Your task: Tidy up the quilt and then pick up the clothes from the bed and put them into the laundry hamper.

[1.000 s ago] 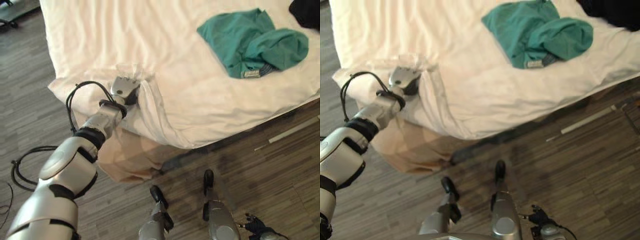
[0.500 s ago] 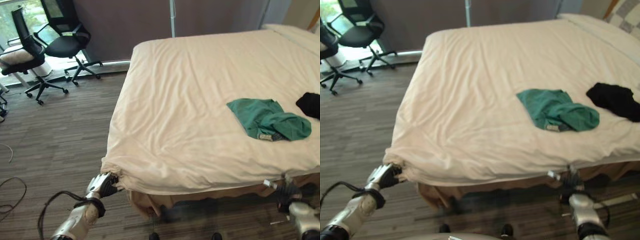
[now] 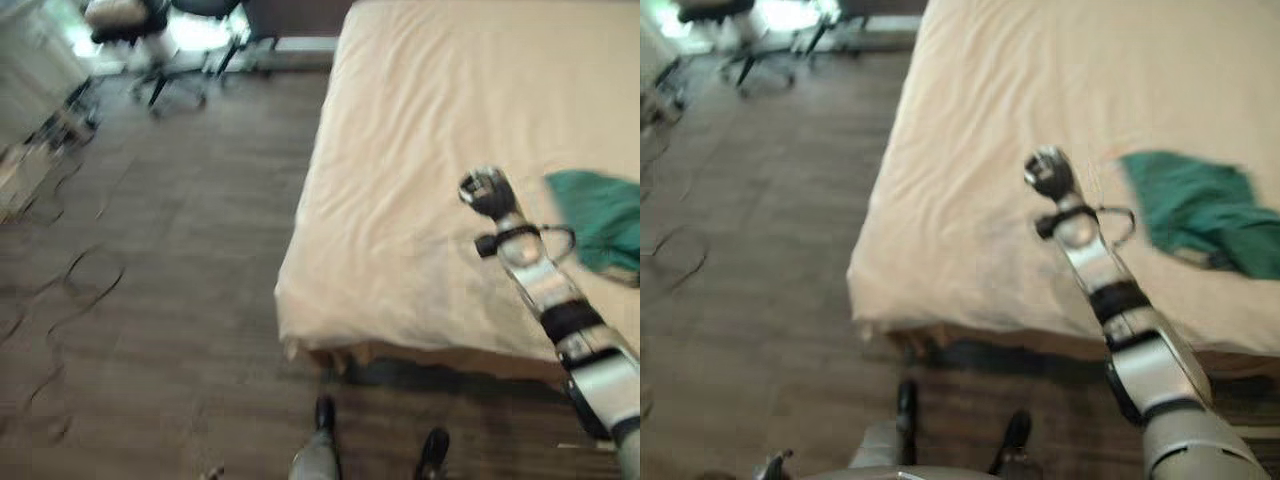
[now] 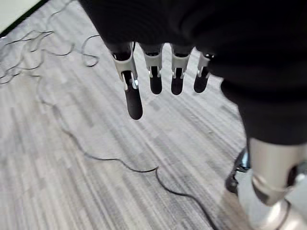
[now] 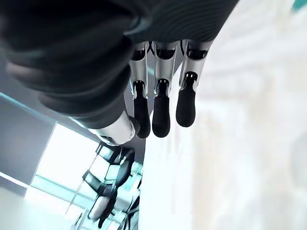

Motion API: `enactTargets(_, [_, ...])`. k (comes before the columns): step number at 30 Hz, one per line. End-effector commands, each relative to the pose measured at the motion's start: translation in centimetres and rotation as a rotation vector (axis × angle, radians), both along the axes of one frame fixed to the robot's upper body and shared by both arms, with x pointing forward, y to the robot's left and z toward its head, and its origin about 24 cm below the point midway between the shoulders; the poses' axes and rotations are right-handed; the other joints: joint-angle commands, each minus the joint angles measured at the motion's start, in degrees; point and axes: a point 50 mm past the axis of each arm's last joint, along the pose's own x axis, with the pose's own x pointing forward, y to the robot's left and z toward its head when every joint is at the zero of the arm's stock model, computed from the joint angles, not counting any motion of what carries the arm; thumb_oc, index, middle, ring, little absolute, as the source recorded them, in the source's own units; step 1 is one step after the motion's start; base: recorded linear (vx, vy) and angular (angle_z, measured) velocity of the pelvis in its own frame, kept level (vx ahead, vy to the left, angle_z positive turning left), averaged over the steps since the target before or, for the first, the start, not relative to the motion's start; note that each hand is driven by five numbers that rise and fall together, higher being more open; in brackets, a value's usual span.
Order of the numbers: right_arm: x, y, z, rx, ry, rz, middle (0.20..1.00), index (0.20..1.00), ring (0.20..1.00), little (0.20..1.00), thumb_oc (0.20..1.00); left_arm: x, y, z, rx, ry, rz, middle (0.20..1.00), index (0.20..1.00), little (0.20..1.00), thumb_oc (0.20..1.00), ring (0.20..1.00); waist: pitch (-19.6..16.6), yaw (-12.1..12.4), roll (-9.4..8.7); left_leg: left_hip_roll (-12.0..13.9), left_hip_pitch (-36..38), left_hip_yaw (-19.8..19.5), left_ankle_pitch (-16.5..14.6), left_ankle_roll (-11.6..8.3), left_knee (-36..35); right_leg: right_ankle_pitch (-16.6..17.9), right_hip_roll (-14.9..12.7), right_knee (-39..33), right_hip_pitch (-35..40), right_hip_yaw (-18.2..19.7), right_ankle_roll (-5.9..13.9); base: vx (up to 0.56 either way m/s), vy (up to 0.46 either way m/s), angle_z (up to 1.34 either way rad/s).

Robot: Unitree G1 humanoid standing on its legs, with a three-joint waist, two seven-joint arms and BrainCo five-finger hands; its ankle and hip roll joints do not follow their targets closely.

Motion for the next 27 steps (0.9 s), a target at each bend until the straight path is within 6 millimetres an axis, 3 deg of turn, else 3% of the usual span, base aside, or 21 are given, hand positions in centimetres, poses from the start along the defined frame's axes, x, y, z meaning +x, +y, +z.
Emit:
enactTargets(1, [0.9, 2.9, 4.6, 0.171, -0.112, 0.117, 0.2, 0.2, 0.2, 0.2, 0.2, 7.1, 3.8, 3.7, 0.138, -0.225, -0.006, 1.0, 1.0, 1.0, 1.0, 1.0, 8.6, 1.1, -4.25, -1.3, -2.1, 0.4, -4.0, -1.77, 3.5, -1.8, -4.9, 3.6, -2.9, 4.0, 3.35, -0.18, 0.025, 0.11])
enactTargets(3, [0.9, 4.5, 4.5, 0.226, -0.091, 0.168, 0.2, 0.2, 0.2, 0.2, 0.2, 9.2, 3.3, 4.4, 0.125, -0.302, -0.017, 1.0, 1.0, 1.0, 1.0, 1.0, 9.9, 1.7, -3.19, -1.4, -6.1, 0.0, -3.7, -2.14, 5.0, -2.5, -5.4, 6.0, -6.4, 3.1, 3.18, -0.1, 0.014, 0.25])
enactTargets(4, [0.9, 4.5, 4.5, 0.226, -0.091, 0.168, 0.2, 0.2, 0.2, 0.2, 0.2, 9.2, 3.3, 4.4, 0.125, -0.302, -0.017, 1.0, 1.0, 1.0, 1.0, 1.0, 9.8, 1.7, -3.2, -1.4, -6.2, -0.1, -3.6, -2.13, 5.0, -2.5, -5.4, 6.0, -6.5, 3.0, 3.18, -0.05, 0.014, 0.31])
enactTargets(5, [0.5, 7.2, 3.5, 0.292, -0.059, 0.262, 0.2, 0.2, 0.2, 0.2, 0.2, 11.3, 2.5, 5.2, 0.107, -0.39, -0.023, 1.0, 1.0, 1.0, 1.0, 1.0, 11.3, 2.0, -1.99, -1.4, -8.8, -0.4, -5.1, -2.65, 6.9, -4.7, -6.2, 10.0, -9.9, 3.3, 3.58, -0.02, 0.008, 0.26])
enactTargets(6, [0.5, 7.2, 3.5, 0.293, -0.059, 0.262, 0.2, 0.2, 0.2, 0.2, 0.2, 11.3, 2.5, 5.2, 0.107, -0.389, -0.023, 1.0, 1.0, 1.0, 1.0, 1.0, 11.1, 2.0, -2.04, -1.4, -9.1, -0.4, -5.2, -2.65, 7.1, -4.8, -6.3, 10.2, -10.2, 3.3, 3.58, -0.06, 0.028, 0.21])
enactTargets(7, [0.1, 8.5, 2.6, 0.335, -0.031, 0.306, 0.2, 0.2, 0.2, 0.2, 0.2, 12.1, 2.2, 5.6, 0.1, -0.422, -0.024, 1.0, 1.0, 1.0, 1.0, 1.0, 11.6, 1.9, -1.61, -1.5, -10.5, -0.4, -5.5, -2.63, 8.8, -5.3, -6.7, 12.3, -12.0, 3.6, 3.43, -0.05, 0.028, 0.14])
enactTargets(8, [-0.3, 9.8, 1.4, 0.352, 0.011, 0.349, 0.2, 0.2, 0.2, 0.2, 0.2, 12.7, 1.8, 5.8, 0.094, -0.443, -0.027, 1.0, 1.0, 1.0, 1.0, 1.0, 11.8, 1.9, -1.39, -1.6, -11.8, -0.4, -6.0, -2.48, 10.4, -5.8, -7.2, 14.3, -13.6, 4.0, 3.19, -0.07, 0.053, 0.13])
enactTargets(9, [-2.0, 13.4, -1.8, 0.421, 0.125, 0.476, 0.2, 0.2, 0.2, 0.2, 0.2, 13.5, 1.1, 6.0, 0.08, -0.475, -0.034, 1.0, 1.0, 1.0, 1.0, 1.0, 11.9, 1.7, -1.3, -1.4, -13.0, -0.4, -7.5, -2.02, 13.2, -7.1, -7.7, 17.6, -15.6, 4.9, 2.76, -0.03, 0.032, 0.1])
enactTargets(10, [-3.3, 15.4, -4.0, 0.464, 0.216, 0.548, 0.2, 0.2, 0.2, 0.2, 0.2, 13.7, 0.6, 5.9, 0.068, -0.483, -0.035, 1.0, 1.0, 1.0, 1.0, 1.0, 11.8, 1.4, -1.52, -1.3, -12.9, -0.4, -8.0, -1.85, 14.1, -7.6, -7.7, 18.4, -15.6, 5.2, 2.6, -0.01, 0.015, 0.06])
enactTargets(11, [-4.6, 16.7, -5.6, 0.488, 0.288, 0.615, 0.2, 0.2, 0.2, 0.2, 0.2, 13.8, 0.2, 5.8, 0.059, -0.486, -0.039, 1.0, 1.0, 1.0, 1.0, 1.0, 11.6, 1.3, -1.78, -1.1, -12.5, -0.4, -8.6, -1.68, 14.7, -8.0, -7.8, 18.8, -15.3, 5.3, 2.44, 0.0, 0.0, 0.0])
enactTargets(12, [-4.7, 16.7, -5.7, 0.488, 0.289, 0.615, 0.2, 0.2, 0.2, 0.2, 0.2, 13.8, 0.2, 5.7, 0.058, -0.484, -0.038, 1.0, 1.0, 1.0, 1.0, 1.0, 11.5, 1.2, -1.75, -1.1, -12.5, -0.4, -8.6, -1.68, 14.7, -8.0, -7.8, 18.8, -15.3, 5.3, 2.44, 0.02, -0.028, -0.04])
enactTargets(13, [-6.1, 18.0, -7.6, 0.49, 0.378, 0.686, 0.2, 0.2, 0.2, 0.2, 0.2, 13.8, -0.4, 5.5, 0.042, -0.484, -0.047, 1.0, 1.0, 1.0, 1.0, 1.0, 11.3, 1.1, -2.07, -0.9, -11.7, -0.4, -9.1, -1.56, 14.9, -8.3, -7.7, 18.7, -14.5, 5.3, 2.35, 0.04, -0.061, -0.18])
enactTargets(14, [-9.0, 19.7, -9.9, 0.504, 0.5, 0.826, 0.2, 0.2, 0.2, 0.2, 0.2, 13.6, -1.6, 5.1, -0.002, -0.48, -0.059, 1.0, 1.0, 1.0, 1.0, 1.0, 10.9, 0.8, -2.51, -0.7, -9.9, -0.5, -9.5, -1.48, 14.7, -8.3, -7.5, 17.7, -12.6, 5.2, 2.37, 0.08, -0.094, -0.22])
enactTargets(15, [-10.2, 20.2, -10.8, 0.535, 0.546, 0.876, 0.2, 0.2, 0.2, 0.2, 0.2, 13.5, -2.3, 4.8, -0.029, -0.478, -0.061, 1.0, 1.0, 1.0, 1.0, 1.0, 10.5, 0.5, -2.84, -0.5, -8.7, -0.6, -9.6, -1.43, 14.2, -8.2, -7.2, 16.7, -11.3, 5.2, 2.43, 0.07, -0.076, -0.18])
enactTargets(16, [-10.3, 20.1, -10.9, 0.534, 0.548, 0.876, 0.2, 0.2, 0.2, 0.2, 0.2, 13.4, -2.3, 4.8, -0.03, -0.477, -0.06, 1.0, 1.0, 1.0, 1.0, 1.0, 10.5, 0.5, -2.74, -0.5, -8.5, -0.6, -9.6, -1.44, 14.1, -8.2, -7.1, 16.6, -11.1, 5.1, 2.43, 0.13, -0.076, -0.06])
enactTargets(17, [-12.4, 20.6, -11.8, 0.6, 0.604, 0.961, 0.2, 0.2, 0.2, 0.2, 0.2, 13.1, -3.3, 4.3, -0.074, -0.469, -0.057, 1.0, 1.0, 1.0, 1.0, 1.0, 9.2, -0.5, -3.77, -0.3, -4.6, 0.0, -9.7, -1.47, 12.7, -7.9, -6.2, 14.0, -6.8, 5.2, 2.56, 0.09, -0.044, -0.03])
enactTargets(18, [-12.4, 20.5, -11.9, 0.599, 0.606, 0.961, 0.2, 0.2, 0.2, 0.2, 0.2, 13.0, -3.3, 4.3, -0.075, -0.468, -0.057, 1.0, 1.0, 1.0, 1.0, 1.0, 9.3, -0.5, -3.69, -0.3, -4.3, 0.0, -9.6, -1.49, 12.5, -7.8, -6.2, 13.8, -6.5, 5.2, 2.56, 0.14, -0.056, -0.05])
enactTargets(19, [-13.1, 20.0, -12.2, 0.661, 0.612, 0.972, 0.2, 0.2, 0.2, 0.2, 0.2, 12.6, -3.8, 3.9, -0.101, -0.455, -0.046, 1.0, 1.0, 1.0, 1.0, 1.0, 7.6, -1.9, -4.73, -0.3, -0.4, 1.2, -7.9, -1.07, 9.3, -6.1, -5.3, 9.7, -2.8, 4.8, 2.33, 0.11, -0.01, -0.09])
enactTargets(23, [-12.6, 18.2, -11.9, 0.763, 0.571, 0.908, 0.2, 0.2, 0.2, 0.2, 0.2, 11.2, -3.9, 3.0, -0.105, -0.406, -0.006, 1.0, 1.0, 1.0, 1.0, 1.0, 4.9, -3.8, -5.87, -0.5, 5.6, 2.6, -6.9, -1.09, 4.1, -4.7, -4.4, 5.6, 1.7, 5.4, 2.79, 0.13, 0.004, -0.15])
enactTargets(24, [-11.9, 16.8, -10.4, 0.812, 0.486, 0.885, 0.2, 0.2, 0.2, 0.2, 0.2, 9.9, -4.0, 2.2, -0.108, -0.359, 0.044, 1.0, 1.0, 1.0, 1.0, 1.0, 3.2, -5.0, -6.4, -0.6, 8.7, 3.6, -6.2, -1.09, 1.2, -4.1, -3.8, 3.7, 3.7, 6.0, 3.0, 0.19, 0.018, -0.18])
enactTargets(27, [-10.7, 14.8, -8.9, 0.831, 0.384, 0.815, 0.2, 0.2, 0.2, 0.2, 0.2, 8.4, -4.7, 1.3, -0.133, -0.312, 0.082, 1.0, 1.0, 1.0, 1.0, 1.0, 1.3, -6.0, -6.19, -0.9, 10.8, 4.6, -6.2, -1.1, -0.3, -4.0, -3.3, 2.4, 5.1, 6.7, 3.01, 0.09, 0.004, -0.26])
